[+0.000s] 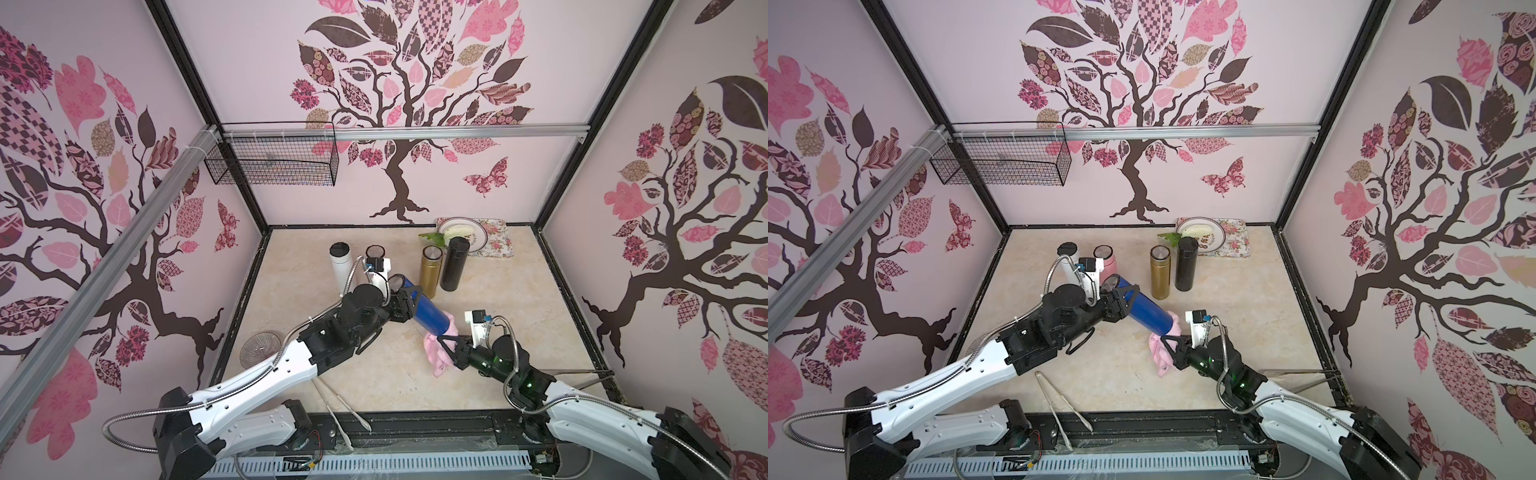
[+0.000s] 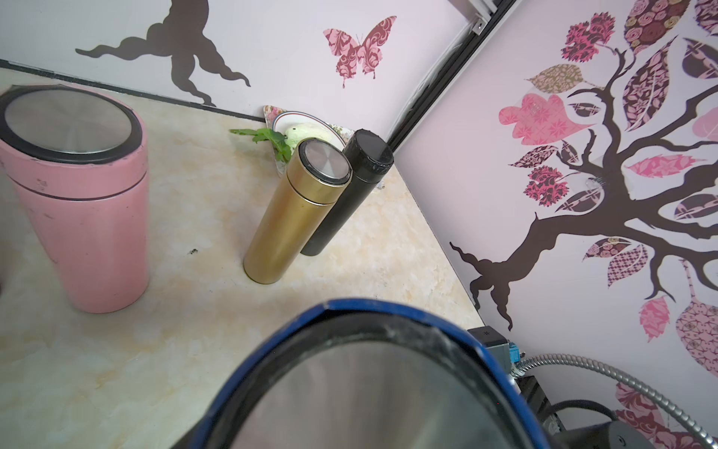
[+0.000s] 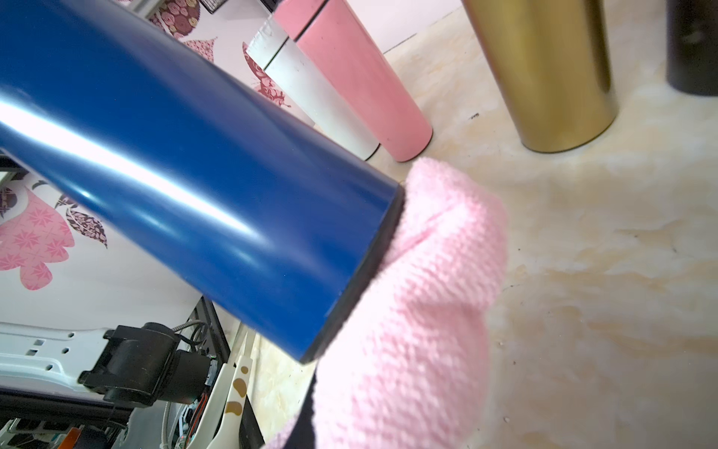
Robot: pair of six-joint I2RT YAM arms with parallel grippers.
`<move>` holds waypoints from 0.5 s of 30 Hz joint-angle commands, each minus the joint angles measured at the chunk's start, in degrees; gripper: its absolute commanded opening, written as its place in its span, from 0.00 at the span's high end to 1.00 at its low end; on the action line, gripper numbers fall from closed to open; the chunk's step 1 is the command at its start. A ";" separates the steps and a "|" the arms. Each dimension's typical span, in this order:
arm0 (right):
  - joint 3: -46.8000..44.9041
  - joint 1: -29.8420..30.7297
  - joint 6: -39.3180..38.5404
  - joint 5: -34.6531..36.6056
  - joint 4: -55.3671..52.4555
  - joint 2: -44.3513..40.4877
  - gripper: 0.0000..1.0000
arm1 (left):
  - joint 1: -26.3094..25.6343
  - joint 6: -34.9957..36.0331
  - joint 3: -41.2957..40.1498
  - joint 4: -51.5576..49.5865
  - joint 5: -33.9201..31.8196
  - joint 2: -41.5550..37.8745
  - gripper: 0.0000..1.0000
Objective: Wipe the surface of the thermos
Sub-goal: Wipe the dirt from the surface of the thermos.
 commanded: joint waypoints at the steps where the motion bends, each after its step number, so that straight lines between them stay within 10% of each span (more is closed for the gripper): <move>1: 3.57 0.31 1.11 -2.90 14.13 -1.20 1.00 | -0.17 1.01 -1.34 -2.92 -0.09 0.94 1.00; 7: 5.32 0.63 5.33 -10.48 19.35 12.13 1.00 | -0.24 1.31 -0.48 -0.92 1.08 1.50 1.00; 15: 3.62 0.94 1.85 1.00 9.23 13.08 1.00 | -0.16 2.61 1.09 -1.31 0.30 -0.27 1.00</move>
